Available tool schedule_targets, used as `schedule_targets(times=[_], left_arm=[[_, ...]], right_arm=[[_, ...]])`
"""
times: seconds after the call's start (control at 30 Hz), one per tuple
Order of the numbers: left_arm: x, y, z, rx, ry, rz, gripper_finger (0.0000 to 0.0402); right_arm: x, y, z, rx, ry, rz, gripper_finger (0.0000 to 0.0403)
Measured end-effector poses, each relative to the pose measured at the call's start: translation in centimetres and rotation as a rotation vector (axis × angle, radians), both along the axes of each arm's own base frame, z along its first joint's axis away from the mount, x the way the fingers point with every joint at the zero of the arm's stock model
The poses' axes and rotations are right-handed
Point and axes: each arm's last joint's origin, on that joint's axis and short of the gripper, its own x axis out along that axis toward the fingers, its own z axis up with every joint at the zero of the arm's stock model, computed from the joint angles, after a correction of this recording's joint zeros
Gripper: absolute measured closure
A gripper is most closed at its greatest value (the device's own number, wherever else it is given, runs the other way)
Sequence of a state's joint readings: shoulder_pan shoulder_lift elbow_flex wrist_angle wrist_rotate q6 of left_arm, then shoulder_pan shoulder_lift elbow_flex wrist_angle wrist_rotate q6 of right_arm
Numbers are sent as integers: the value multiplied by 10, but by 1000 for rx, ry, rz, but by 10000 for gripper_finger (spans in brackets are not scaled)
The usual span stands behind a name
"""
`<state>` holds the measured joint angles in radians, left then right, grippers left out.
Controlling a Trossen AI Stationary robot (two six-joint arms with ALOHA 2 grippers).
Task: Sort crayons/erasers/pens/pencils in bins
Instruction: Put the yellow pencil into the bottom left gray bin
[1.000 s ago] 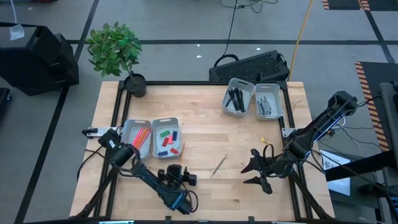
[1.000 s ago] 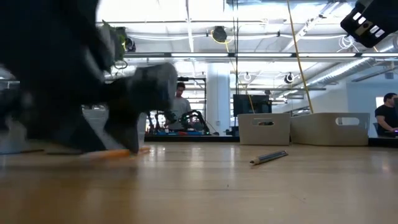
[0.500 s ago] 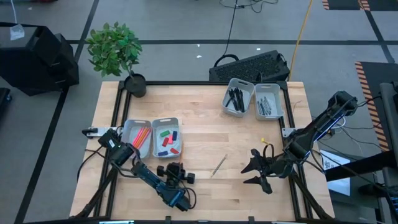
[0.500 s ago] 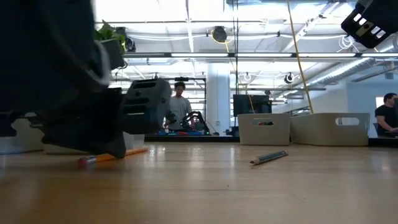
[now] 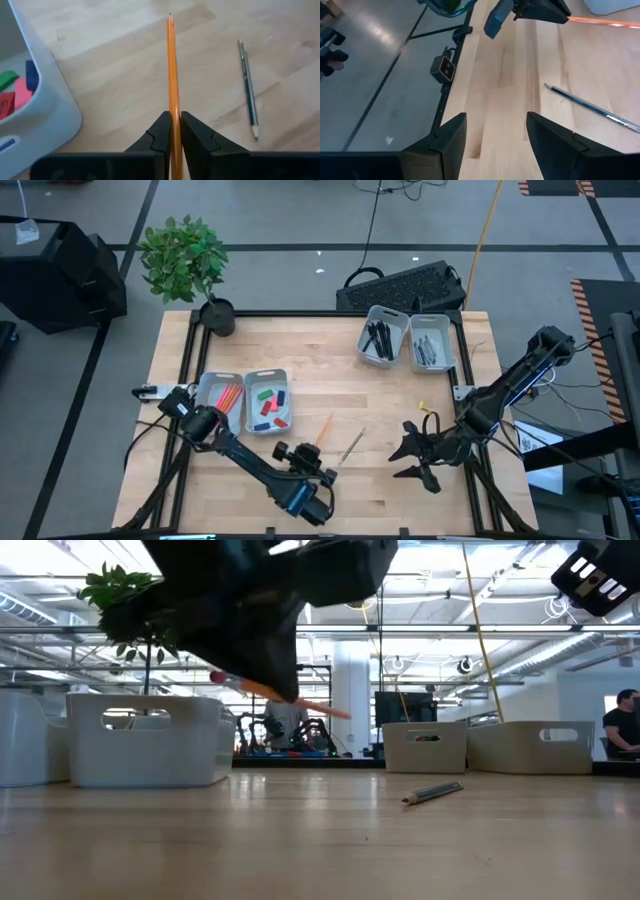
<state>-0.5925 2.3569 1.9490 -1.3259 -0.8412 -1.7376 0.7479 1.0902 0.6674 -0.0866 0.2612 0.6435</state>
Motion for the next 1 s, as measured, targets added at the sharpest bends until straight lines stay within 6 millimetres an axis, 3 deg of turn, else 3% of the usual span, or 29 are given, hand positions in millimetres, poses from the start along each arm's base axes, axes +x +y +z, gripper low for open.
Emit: schedule_targets(times=[0.6, 0.9, 1.0], left_arm=[[3, 4, 1, -35, -48, 62, 400], [9, 8, -1, -72, -48, 66, 397], [14, 14, -9, -109, -51, 68, 379]], right_arm=[[-1, 2, 1, 31, 13, 23, 202], [-1, 2, 1, 32, 13, 23, 202], [-1, 2, 1, 32, 12, 23, 202]])
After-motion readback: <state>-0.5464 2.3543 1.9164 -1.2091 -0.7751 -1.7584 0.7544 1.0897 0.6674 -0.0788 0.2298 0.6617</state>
